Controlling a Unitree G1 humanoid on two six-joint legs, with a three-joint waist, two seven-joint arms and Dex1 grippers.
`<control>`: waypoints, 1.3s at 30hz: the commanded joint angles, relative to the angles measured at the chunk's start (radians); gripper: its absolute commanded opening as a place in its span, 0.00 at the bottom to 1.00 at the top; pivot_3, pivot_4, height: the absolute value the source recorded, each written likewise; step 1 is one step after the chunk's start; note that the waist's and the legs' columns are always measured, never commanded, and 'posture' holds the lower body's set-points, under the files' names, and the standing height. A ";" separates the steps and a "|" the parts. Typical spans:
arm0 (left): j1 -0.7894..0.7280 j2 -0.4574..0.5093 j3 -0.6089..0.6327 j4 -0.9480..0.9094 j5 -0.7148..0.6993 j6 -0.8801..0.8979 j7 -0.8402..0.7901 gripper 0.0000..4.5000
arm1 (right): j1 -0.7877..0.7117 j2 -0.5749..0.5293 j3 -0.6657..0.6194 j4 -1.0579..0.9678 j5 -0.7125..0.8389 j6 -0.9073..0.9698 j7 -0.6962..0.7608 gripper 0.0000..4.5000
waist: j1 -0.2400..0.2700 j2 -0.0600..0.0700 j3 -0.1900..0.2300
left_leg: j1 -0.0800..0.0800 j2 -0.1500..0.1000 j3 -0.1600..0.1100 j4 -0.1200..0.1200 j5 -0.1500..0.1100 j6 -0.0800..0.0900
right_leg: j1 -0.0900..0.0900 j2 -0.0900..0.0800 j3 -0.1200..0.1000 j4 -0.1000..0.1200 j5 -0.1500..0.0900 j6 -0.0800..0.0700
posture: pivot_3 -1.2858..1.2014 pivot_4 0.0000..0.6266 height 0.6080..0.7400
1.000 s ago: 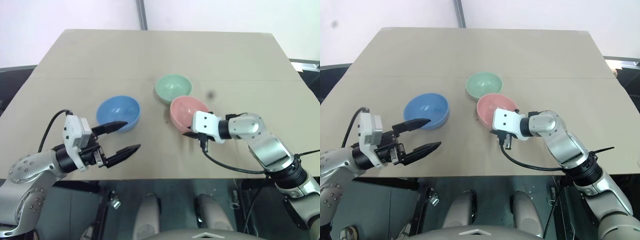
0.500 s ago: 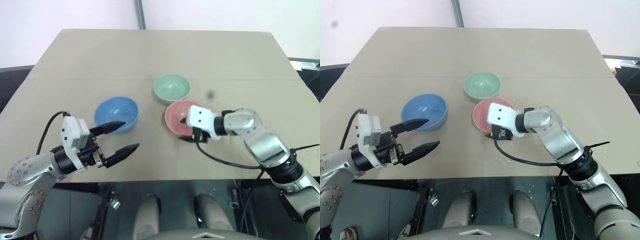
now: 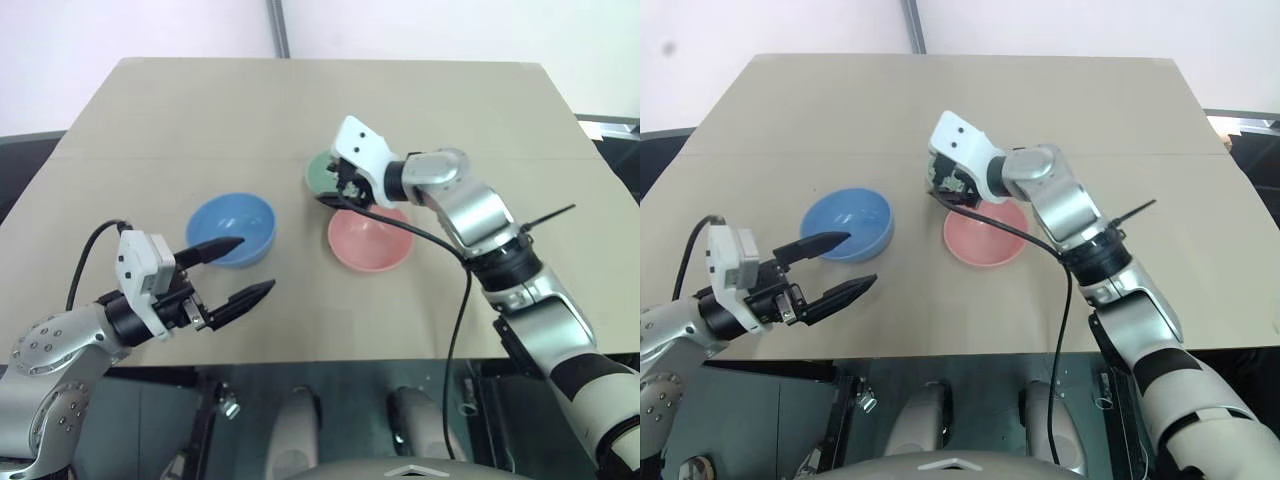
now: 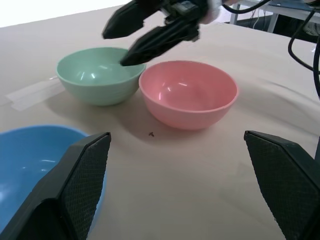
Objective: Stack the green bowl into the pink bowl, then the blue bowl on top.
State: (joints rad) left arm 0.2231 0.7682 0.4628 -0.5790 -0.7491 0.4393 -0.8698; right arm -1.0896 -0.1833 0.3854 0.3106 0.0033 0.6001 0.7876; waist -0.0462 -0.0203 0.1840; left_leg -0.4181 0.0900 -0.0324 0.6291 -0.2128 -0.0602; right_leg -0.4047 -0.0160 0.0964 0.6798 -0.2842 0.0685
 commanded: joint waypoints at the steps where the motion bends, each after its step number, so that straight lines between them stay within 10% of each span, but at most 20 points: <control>1: 0.028 0.004 0.061 -0.055 -0.026 0.004 0.009 1.00 | -0.054 0.029 0.014 0.113 -0.022 -0.071 0.018 0.67 | 0.002 0.000 0.000 | 0.000 0.000 0.000 0.000 0.000 0.000 | 0.000 0.000 0.000 0.000 0.000 0.000 | 0.52 0.24 1.00; 9: 0.072 -0.001 0.096 -0.105 -0.037 0.011 0.038 1.00 | -0.100 0.085 0.035 0.346 -0.080 -0.187 0.033 0.67 | 0.001 0.000 0.000 | -0.004 0.000 0.000 0.000 0.000 0.000 | -0.004 0.000 0.000 0.001 0.000 0.000 | 0.52 0.24 1.00; 17: 0.083 -0.006 0.110 -0.139 -0.054 0.019 0.069 1.00 | -0.160 0.124 0.007 0.496 -0.122 -0.296 0.000 0.03 | 0.000 0.000 0.000 | -0.005 0.000 0.000 0.000 0.000 0.000 | -0.005 0.000 0.000 0.001 0.000 0.000 | 0.52 0.24 1.00; 27: 0.069 -0.022 0.088 -0.125 -0.046 0.014 0.081 1.00 | -0.112 -0.003 -0.057 0.074 -0.037 -0.172 0.152 0.03 | 0.007 0.000 0.000 | -0.013 0.000 -0.002 0.001 0.000 0.000 | -0.011 0.000 -0.002 0.000 0.000 0.000 | 0.52 0.24 1.00; 37: 0.004 -0.003 0.067 -0.037 -0.026 0.005 0.041 1.00 | 0.258 -0.391 -0.054 -0.678 0.140 0.263 0.328 0.03 | 0.008 0.002 0.001 | -0.012 0.000 -0.002 0.004 0.000 0.000 | -0.009 0.000 -0.003 0.001 0.000 0.000 | 0.52 0.24 1.00; 39: -0.013 0.002 0.059 -0.025 -0.022 0.007 0.034 1.00 | 0.279 -0.397 -0.057 -0.716 0.164 0.305 0.315 0.20 | -0.004 0.002 0.001 | -0.011 0.000 -0.002 0.004 0.000 0.000 | -0.009 0.001 -0.002 0.002 0.000 0.000 | 0.52 0.24 1.00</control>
State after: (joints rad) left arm 0.2168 0.7558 0.5210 -0.6072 -0.7723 0.4647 -0.8236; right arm -0.8088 -0.5794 0.3470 -0.3268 0.1312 0.8671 1.1144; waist -0.0497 -0.0187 0.1848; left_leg -0.4270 0.0904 -0.0344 0.6336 -0.2127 -0.0602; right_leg -0.4136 -0.0150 0.0952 0.6839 -0.2840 0.0685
